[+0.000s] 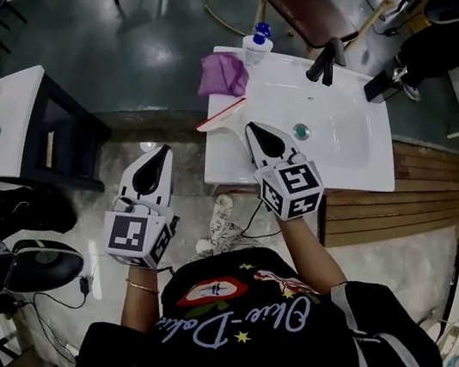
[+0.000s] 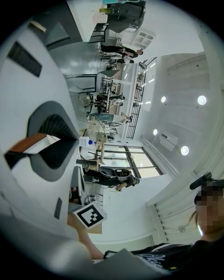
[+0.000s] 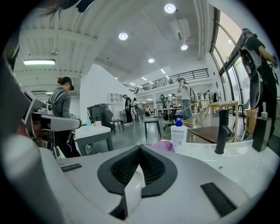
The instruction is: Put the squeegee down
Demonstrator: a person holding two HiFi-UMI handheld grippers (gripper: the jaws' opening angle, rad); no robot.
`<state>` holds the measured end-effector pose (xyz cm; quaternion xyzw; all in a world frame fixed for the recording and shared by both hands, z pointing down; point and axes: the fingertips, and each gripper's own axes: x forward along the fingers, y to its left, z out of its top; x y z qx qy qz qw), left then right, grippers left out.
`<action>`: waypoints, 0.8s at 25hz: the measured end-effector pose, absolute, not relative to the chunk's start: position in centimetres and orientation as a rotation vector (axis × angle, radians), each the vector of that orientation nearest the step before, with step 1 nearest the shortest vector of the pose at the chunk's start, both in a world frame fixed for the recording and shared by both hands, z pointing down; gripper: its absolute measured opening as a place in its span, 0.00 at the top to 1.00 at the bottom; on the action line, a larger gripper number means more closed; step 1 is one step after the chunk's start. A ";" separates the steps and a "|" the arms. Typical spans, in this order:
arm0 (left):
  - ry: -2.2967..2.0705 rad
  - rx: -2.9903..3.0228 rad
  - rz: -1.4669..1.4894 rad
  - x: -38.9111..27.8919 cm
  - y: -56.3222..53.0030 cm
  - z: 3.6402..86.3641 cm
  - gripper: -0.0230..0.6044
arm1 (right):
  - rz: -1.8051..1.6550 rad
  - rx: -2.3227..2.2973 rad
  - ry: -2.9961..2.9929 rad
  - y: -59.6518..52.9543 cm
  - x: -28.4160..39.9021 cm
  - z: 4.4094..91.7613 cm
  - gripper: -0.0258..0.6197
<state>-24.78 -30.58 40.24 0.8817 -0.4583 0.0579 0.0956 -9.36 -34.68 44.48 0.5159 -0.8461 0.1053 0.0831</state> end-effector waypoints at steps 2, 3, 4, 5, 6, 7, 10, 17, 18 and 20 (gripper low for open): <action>-1.359 2.614 0.168 -24.8 -30.3 40.2 0.97 | 0.297 1.530 -2.535 -34.4 -9.6 44.1 0.94; -1.359 2.615 0.167 -24.8 -30.2 40.1 0.97 | 0.294 1.527 -2.541 -34.3 -9.6 43.9 0.94; -1.359 2.615 0.166 -24.8 -30.1 40.1 0.97 | 0.290 1.525 -2.547 -34.2 -9.7 43.7 0.94; -1.360 2.615 0.163 -24.8 -30.1 40.0 0.97 | 0.285 1.523 -2.553 -34.2 -9.8 43.5 0.94; -1.360 2.615 0.161 -24.8 -30.0 39.9 0.97 | 0.281 1.520 -2.559 -34.1 -9.9 43.4 0.94; -1.360 2.616 0.159 -24.8 -29.9 39.9 0.97 | 0.278 1.517 -2.564 -34.0 -9.9 43.2 0.94; -1.358 2.622 0.156 -24.6 -29.6 39.7 0.97 | 0.272 1.515 -2.581 -33.6 -9.9 42.6 0.94; -1.344 2.644 0.156 -24.3 -29.1 39.4 0.97 | 0.252 1.492 -2.637 -32.9 -10.4 40.6 0.94; -1.342 2.644 0.162 -24.2 -29.0 39.4 0.97 | 0.249 1.489 -2.644 -32.8 -10.4 40.3 0.94; -1.343 2.641 0.155 -24.2 -29.0 39.3 0.97 | 0.244 1.483 -2.657 -32.6 -10.4 39.9 0.94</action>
